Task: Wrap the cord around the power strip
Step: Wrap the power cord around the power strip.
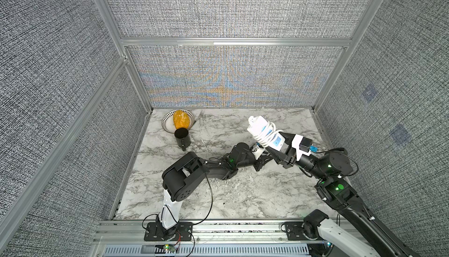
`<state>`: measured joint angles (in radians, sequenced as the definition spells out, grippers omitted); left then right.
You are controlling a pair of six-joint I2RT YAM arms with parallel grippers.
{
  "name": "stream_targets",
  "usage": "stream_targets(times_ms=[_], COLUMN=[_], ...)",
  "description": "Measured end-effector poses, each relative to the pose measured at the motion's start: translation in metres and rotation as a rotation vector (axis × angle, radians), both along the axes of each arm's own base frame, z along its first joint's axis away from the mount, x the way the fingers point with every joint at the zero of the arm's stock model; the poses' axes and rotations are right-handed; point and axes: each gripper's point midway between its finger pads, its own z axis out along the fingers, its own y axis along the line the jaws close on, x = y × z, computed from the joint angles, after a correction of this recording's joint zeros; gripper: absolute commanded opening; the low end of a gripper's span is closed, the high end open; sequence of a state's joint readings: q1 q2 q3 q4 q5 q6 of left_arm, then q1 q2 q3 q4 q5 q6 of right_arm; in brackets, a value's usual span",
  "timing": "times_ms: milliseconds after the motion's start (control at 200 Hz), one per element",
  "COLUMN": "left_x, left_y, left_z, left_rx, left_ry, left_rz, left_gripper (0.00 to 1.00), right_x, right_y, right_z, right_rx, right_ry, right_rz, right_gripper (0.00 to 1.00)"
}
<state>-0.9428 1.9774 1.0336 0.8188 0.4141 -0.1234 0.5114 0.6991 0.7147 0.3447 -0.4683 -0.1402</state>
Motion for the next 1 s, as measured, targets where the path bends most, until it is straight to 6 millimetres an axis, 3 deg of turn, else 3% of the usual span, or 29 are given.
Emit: stream_targets(times_ms=[230,525,606,766,1001], left_x=[-0.001,0.014,0.015,0.017,0.026], left_y=[0.01,0.057,0.068,0.092,0.142], left_z=[0.002,0.022,0.033,0.048,0.071], left_rx=[0.039,0.244,0.307,0.46,0.668], left_ry=[-0.002,-0.083,-0.126,-0.218,-0.369], left_rz=[0.029,0.228,0.267,0.345,0.468], left_gripper=[0.0,0.0,0.0,0.0,0.0], right_x=[0.007,0.031,0.043,0.071,0.084], right_y=[-0.013,-0.033,-0.042,-0.054,-0.063], right_z=[0.007,0.004,-0.007,-0.051,-0.088], right_rx=[0.02,-0.023,-0.04,-0.094,-0.124], right_ry=[-0.018,0.032,0.071,0.204,0.309], right_rz=[-0.096,-0.268,-0.328,-0.421,-0.467], right_gripper=[0.0,0.0,0.0,0.0,0.0])
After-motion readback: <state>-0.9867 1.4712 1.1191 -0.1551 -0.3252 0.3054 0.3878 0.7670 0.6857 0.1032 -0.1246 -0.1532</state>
